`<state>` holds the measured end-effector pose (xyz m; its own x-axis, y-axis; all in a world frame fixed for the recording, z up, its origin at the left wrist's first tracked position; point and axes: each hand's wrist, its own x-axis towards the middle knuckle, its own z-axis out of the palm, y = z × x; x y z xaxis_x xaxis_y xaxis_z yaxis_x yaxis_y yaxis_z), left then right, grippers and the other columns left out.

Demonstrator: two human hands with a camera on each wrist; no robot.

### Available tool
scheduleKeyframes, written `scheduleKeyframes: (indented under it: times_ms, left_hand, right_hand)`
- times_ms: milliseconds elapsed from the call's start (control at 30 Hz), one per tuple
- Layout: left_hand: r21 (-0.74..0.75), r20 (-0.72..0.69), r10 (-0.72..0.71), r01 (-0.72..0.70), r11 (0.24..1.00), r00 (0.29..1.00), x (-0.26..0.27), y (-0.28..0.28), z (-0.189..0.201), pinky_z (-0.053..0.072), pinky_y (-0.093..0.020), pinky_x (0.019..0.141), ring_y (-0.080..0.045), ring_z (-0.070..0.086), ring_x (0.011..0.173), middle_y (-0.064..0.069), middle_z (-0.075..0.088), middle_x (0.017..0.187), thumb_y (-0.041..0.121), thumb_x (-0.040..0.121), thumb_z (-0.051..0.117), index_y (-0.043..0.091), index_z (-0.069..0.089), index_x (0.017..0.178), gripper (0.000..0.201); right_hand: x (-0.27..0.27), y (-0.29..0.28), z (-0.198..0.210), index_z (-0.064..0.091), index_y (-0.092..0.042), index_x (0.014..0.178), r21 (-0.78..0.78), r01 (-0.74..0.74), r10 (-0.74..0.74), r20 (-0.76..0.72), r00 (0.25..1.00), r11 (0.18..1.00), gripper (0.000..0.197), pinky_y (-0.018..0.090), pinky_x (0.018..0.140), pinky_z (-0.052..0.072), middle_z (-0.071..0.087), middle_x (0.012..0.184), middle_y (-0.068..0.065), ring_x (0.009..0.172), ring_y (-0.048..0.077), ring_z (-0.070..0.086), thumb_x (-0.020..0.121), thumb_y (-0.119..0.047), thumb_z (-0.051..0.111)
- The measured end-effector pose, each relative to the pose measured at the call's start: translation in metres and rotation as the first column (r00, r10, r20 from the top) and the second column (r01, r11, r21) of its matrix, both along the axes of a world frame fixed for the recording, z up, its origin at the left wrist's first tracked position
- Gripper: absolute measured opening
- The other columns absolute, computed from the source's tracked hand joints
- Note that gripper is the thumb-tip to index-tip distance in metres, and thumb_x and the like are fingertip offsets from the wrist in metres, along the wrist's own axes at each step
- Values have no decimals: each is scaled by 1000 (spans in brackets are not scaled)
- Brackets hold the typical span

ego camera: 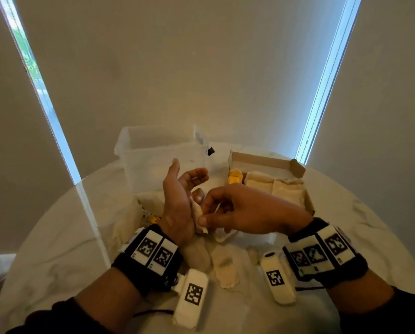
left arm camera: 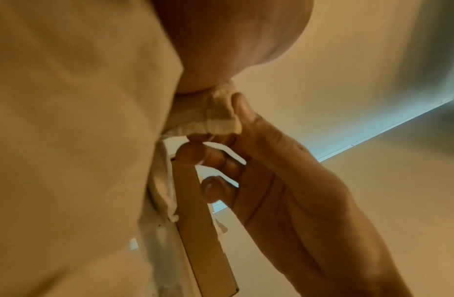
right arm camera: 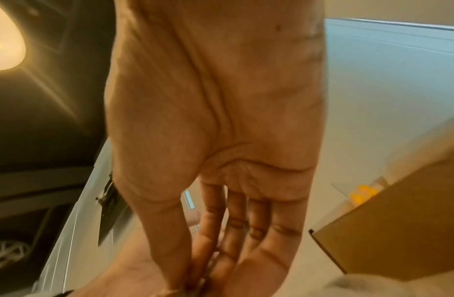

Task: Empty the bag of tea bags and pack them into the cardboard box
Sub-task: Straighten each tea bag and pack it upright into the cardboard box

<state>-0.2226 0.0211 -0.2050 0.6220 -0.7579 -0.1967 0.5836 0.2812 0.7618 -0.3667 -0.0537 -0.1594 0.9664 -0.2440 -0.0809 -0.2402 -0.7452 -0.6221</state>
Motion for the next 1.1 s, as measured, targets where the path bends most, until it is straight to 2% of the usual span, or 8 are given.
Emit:
scheduleKeyframes:
  times_ms: [133, 200, 333, 500, 667, 767, 933, 1100]
  left_hand:
    - [8, 35, -54, 54, 999, 998, -2, -1, 0, 45, -36, 64, -21, 57, 62, -8, 74, 104, 73, 96, 54, 7, 74, 109, 71]
    - [56, 186, -163, 155, 986, 969, -6, 0, 3, 56, -43, 76, -28, 71, 80, -8, 78, 103, 71, 96, 56, 9, 77, 112, 67]
    - [183, 573, -272, 203, 962, 773, -13, -1, -1, 62, -33, 90, -19, 76, 108, 3, 81, 110, 61, 88, 69, 25, 80, 117, 47]
    - [115, 552, -163, 119, 986, 817, -7, -2, -5, 62, -27, 78, -18, 77, 105, 2, 81, 111, 36, 93, 78, 22, 77, 119, 29]
    - [16, 546, -43, 40, 999, 837, -3, -5, -8, 65, -44, 89, -23, 77, 106, 0, 80, 112, 22, 95, 79, 26, 74, 121, 27]
    - [-1, 541, 2, -2, 1000, 841, 0, -5, -9, 64, -49, 92, -23, 74, 110, 4, 79, 113, 22, 96, 78, 33, 76, 117, 23]
    - [19, 523, 6, -20, 1000, 853, -1, -6, -7, 54, -38, 80, -21, 74, 108, 6, 81, 107, 23, 96, 78, 31, 77, 114, 20]
    - [40, 489, 9, -33, 999, 872, 1, -9, -10, 56, -42, 91, -19, 72, 110, 11, 81, 104, 26, 95, 79, 32, 76, 113, 19]
  right_hand:
    - [-2, -9, -8, 74, -21, 100, 44, 92, -98, 150, 984, 995, 8, 27, 82, 61, 79, 91, -5, 80, 4, 74, 99, -28, 73]
    - [-5, -18, -7, 73, -14, 96, 173, 175, -214, 242, 946, 969, 12, 34, 80, 62, 77, 87, 2, 78, 12, 73, 98, -25, 70]
    - [-16, -38, -6, 70, -9, 89, 416, 258, -407, 325, 854, 872, 15, 29, 66, 58, 72, 83, 9, 73, 14, 69, 101, -17, 65]
    - [-18, -52, -11, 71, -4, 92, 491, 342, -546, 364, 755, 801, 21, 28, 62, 54, 70, 89, 8, 78, 17, 67, 103, -19, 61]
    - [-13, -52, -16, 74, -2, 109, 679, 285, -619, 314, 720, 677, 31, 30, 69, 58, 76, 103, 9, 92, 23, 71, 100, -31, 69]
    - [-12, -51, -20, 77, -14, 112, 577, 299, -560, 349, 752, 760, 27, 37, 81, 64, 80, 105, 5, 101, 29, 75, 96, -35, 75]
    - [-18, -53, -13, 80, -24, 111, 573, 259, -581, 496, 646, 778, 18, 35, 88, 63, 82, 107, -2, 99, 18, 77, 95, -29, 76]
    - [-14, -48, -16, 82, -26, 116, 520, 253, -549, 561, 619, 816, 20, 36, 91, 65, 81, 114, -7, 109, 14, 75, 97, -25, 75]
